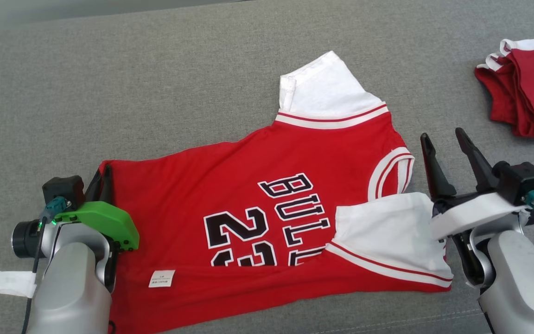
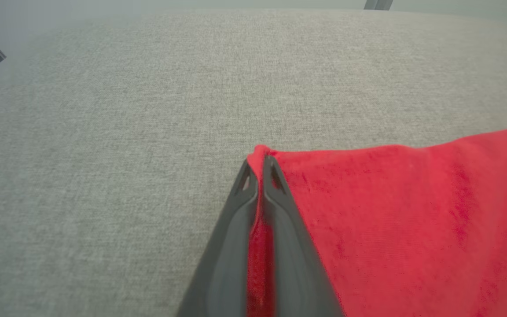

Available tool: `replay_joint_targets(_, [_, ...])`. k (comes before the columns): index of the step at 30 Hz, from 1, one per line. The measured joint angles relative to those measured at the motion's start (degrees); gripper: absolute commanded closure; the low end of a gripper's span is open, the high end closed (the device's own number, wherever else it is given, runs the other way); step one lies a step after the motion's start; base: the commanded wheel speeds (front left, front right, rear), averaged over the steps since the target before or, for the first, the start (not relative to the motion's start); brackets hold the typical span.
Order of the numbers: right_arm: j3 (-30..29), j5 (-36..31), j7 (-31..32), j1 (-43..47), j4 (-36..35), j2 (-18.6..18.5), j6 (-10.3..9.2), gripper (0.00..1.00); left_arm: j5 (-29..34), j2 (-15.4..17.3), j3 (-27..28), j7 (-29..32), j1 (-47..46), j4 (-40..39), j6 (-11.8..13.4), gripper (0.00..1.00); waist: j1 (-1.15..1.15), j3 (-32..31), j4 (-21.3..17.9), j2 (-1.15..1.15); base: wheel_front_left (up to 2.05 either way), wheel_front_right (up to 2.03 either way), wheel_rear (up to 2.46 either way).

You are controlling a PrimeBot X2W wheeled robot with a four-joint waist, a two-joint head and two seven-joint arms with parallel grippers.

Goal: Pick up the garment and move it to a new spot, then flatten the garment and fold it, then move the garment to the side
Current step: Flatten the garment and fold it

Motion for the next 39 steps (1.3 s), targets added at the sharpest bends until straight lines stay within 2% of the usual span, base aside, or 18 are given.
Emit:
replay_joint_targets(9, [1.92,0.63,1.93,-10.39,3.81,-3.46,0.0,0.0,1.15,-1.56,-1.12,-0.01,0.27,-8.31,-0.21,1.0,0.0,0.32,3.09,0.0,0.0,0.0,0.0])
replay_joint_targets(17, [5.08,-0.37,8.02,-22.51,13.15,-3.54,0.0,0.0,1.33,-2.86,-3.66,0.0,0.05,-12.14,-0.29,1.0,0.0,1.72,6.71,0.0,0.0,0.0,0.0])
replay_joint_targets(22, [4.98,-1.45,12.57,-28.64,20.72,-3.8,0.0,0.0,0.75,-3.43,-5.81,0.0,-1.39,-13.38,-0.3,1.0,0.0,3.53,9.0,0.0,0.0,0.0,0.0])
replay_joint_targets(28, [4.65,-2.27,16.21,-34.1,28.1,-3.93,0.0,0.0,-0.96,-4.09,-8.28,0.0,-2.74,-14.45,-0.31,1.0,0.0,6.14,11.58,0.0,0.0,0.0,0.0])
replay_joint_targets(39, [4.36,-4.26,17.04,-39.13,36.65,-4.07,0.0,0.0,-3.94,-4.35,-12.67,0.0,-4.44,-14.83,-0.31,1.0,0.0,10.01,15.04,0.0,0.0,0.0,0.0])
